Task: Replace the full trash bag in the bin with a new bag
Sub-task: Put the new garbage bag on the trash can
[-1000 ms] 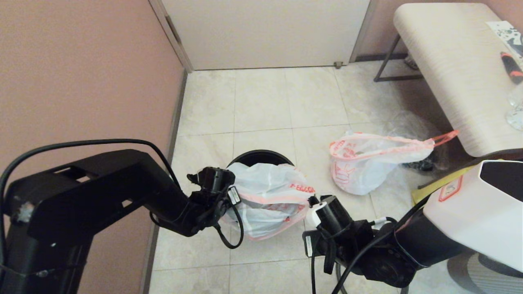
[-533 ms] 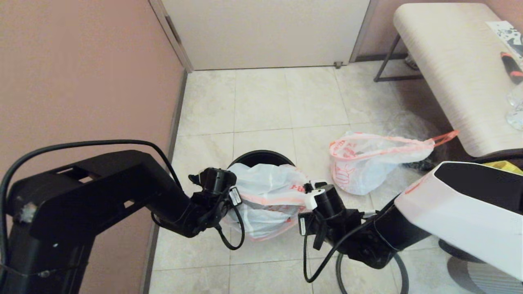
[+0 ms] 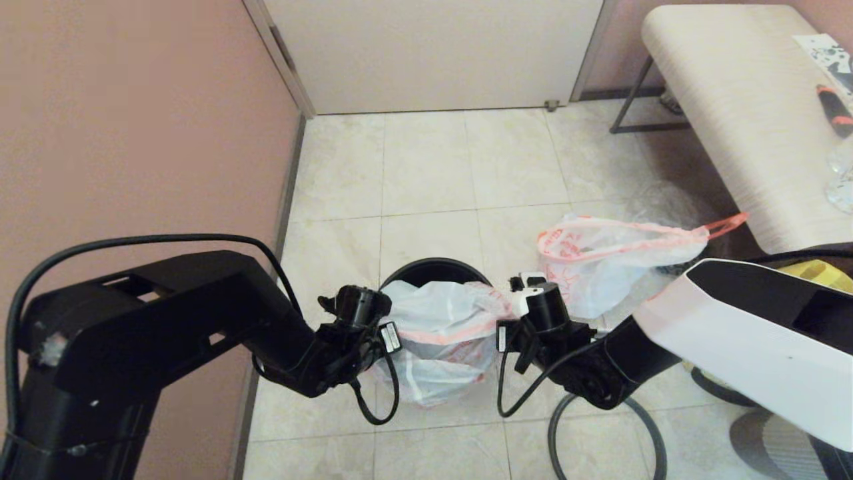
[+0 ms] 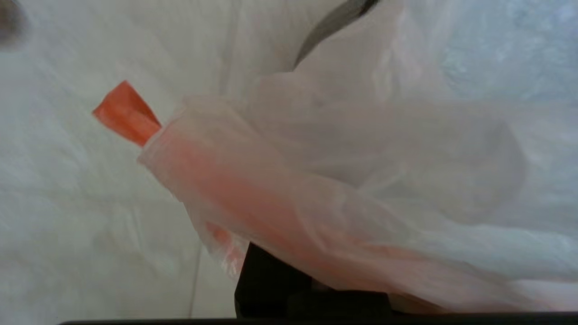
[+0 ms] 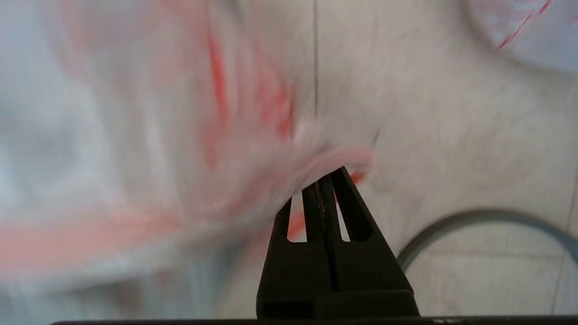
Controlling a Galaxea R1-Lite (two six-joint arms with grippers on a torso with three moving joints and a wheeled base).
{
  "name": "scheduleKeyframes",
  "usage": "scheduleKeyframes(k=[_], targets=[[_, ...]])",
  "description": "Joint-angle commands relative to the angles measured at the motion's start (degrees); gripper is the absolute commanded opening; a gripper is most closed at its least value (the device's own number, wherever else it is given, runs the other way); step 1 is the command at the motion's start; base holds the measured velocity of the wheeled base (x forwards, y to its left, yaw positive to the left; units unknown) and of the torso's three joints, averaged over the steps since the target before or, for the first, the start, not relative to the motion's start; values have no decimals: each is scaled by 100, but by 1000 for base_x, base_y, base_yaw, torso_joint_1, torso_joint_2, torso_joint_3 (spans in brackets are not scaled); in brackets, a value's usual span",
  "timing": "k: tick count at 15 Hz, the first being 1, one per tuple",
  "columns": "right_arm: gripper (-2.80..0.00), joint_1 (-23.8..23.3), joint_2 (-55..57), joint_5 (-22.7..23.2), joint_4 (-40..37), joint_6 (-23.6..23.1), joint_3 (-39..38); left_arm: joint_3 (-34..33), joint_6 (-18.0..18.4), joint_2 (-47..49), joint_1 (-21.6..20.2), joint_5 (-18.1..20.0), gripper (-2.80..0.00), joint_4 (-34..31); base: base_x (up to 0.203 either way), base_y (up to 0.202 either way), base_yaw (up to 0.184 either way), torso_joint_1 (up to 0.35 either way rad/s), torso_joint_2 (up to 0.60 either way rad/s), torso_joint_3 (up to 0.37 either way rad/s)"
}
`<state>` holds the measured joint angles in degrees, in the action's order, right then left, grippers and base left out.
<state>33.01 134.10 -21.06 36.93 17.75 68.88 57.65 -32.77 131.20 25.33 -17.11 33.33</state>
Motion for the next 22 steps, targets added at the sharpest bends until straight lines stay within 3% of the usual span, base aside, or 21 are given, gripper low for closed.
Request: scheduleKeyframes(k=[1, 3, 10, 16, 19, 22], targets=[[-280, -135, 29, -7, 25, 10, 165, 26, -9, 35, 24, 145, -280, -91, 0, 0, 0, 0, 0, 0], [-280, -225, 10, -4, 25, 10, 310, 53, 212, 108, 39, 335, -280, -182, 0, 0, 0, 0, 0, 0], [-280, -242, -367, -4, 19, 48, 232, 246, 438, 371, 156, 402, -280, -169, 0, 0, 0, 0, 0, 0], [-280, -354, -755, -43, 19, 239, -310, 264, 403, 353, 130, 402, -280, -133, 0, 0, 0, 0, 0, 0], [-280, -20, -1202, -1, 20, 410, -1073, 255, 403, 353, 130, 410, -280, -125, 0, 0, 0, 0, 0, 0], [-280, 369, -1210, 18, 16, 678, -1228, 255, 403, 344, 130, 402, -280, -125, 0, 0, 0, 0, 0, 0]])
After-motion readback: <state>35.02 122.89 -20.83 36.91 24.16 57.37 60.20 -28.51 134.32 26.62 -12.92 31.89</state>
